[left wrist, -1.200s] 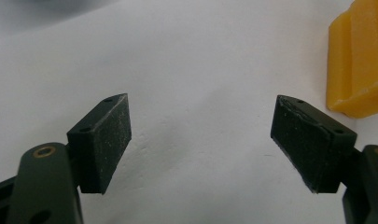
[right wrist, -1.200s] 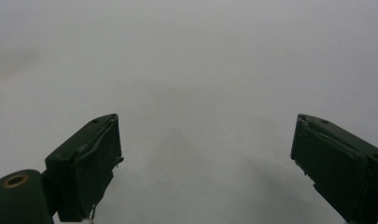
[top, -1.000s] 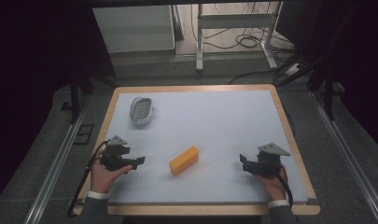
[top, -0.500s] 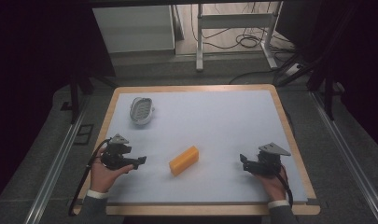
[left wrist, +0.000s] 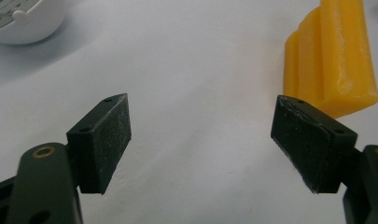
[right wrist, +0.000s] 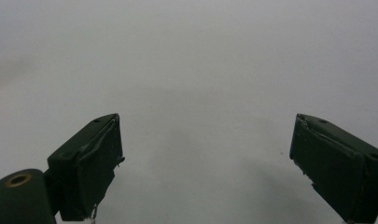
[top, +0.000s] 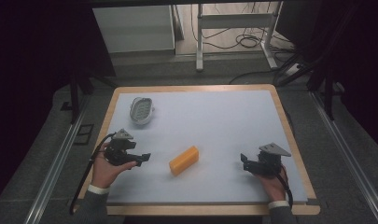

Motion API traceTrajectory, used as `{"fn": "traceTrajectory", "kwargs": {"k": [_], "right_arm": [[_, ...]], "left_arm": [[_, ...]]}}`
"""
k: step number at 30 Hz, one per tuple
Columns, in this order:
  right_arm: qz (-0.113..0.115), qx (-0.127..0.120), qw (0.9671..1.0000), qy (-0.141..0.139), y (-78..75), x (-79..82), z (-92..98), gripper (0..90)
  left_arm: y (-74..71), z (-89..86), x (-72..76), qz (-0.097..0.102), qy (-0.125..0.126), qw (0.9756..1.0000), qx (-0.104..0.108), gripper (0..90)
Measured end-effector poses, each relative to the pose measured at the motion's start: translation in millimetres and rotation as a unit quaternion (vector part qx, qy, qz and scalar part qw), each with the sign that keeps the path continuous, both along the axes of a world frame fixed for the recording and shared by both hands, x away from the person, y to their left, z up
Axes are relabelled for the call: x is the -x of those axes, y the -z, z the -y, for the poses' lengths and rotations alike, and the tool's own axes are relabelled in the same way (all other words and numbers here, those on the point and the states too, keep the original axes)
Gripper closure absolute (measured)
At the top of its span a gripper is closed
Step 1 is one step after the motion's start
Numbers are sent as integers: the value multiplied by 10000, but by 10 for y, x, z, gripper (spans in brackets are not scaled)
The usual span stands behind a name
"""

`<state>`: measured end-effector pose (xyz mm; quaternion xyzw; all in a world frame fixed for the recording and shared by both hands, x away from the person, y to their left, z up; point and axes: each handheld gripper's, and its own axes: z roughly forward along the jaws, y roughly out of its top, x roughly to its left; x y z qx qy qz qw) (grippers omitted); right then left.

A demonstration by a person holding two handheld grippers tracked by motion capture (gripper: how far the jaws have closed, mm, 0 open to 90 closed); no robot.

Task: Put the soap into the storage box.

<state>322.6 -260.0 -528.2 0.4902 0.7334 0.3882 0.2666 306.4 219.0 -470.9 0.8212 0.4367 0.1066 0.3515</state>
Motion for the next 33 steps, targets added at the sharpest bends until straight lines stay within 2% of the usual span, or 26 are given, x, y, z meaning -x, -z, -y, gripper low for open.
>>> {"fn": "traceTrajectory", "kwargs": {"k": [3,10,21,23,25,27,33], "right_arm": [[32,-41,10000,27,0,4,7,95],[45,-32,10000,20,0,5,5,95],[59,-82,9999,67,-3,9,17,95],[59,-75,9999,69,-3,8,17,95],[61,-79,9999,91,-2,9,19,94],[77,-84,9999,117,-2,8,24,94],[64,-95,9999,114,-3,8,26,95]], "left_arm": [[-52,78,-21,29,120,9999,-64,204],[-112,166,-53,5,218,9997,-127,200],[-207,339,-84,90,438,9987,-238,198],[-210,355,-89,87,455,9988,-182,199],[-219,369,-87,197,406,9987,-239,199],[-246,378,-73,337,360,9987,-152,211],[-294,459,-75,376,476,9980,-181,214]]}}
